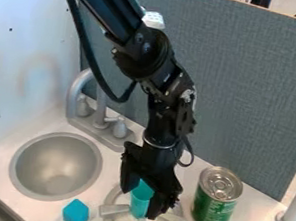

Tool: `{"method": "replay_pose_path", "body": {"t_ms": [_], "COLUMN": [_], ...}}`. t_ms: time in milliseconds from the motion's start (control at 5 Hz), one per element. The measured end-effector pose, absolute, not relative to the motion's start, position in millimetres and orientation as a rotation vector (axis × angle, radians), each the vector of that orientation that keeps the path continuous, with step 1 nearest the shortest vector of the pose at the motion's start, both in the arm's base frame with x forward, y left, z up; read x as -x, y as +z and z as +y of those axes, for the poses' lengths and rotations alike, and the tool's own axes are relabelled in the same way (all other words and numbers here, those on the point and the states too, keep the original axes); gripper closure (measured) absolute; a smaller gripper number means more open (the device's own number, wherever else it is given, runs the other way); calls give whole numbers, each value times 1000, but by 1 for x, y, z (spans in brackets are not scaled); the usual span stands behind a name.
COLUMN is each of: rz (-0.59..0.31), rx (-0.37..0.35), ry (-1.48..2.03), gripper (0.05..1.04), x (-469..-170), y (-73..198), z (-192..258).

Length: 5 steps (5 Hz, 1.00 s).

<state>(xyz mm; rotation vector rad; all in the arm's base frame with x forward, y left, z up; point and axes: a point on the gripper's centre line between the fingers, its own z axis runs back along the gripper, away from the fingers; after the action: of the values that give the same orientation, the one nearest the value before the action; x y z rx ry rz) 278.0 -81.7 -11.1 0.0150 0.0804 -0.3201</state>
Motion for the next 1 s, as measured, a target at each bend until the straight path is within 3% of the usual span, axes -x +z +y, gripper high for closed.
{"method": "replay_pose_path", "body": {"t_ms": [200, 400, 600, 1000], "rz": [111, 79, 72, 130], "rx": [-19, -16, -56, -203], "ry": [-320, -309, -296, -276], "gripper": [83, 83, 83, 83], "x": [-274, -285, -296, -303], "y": [-20, -15, -20, -47], "z": [-80, -84, -82, -82]}}
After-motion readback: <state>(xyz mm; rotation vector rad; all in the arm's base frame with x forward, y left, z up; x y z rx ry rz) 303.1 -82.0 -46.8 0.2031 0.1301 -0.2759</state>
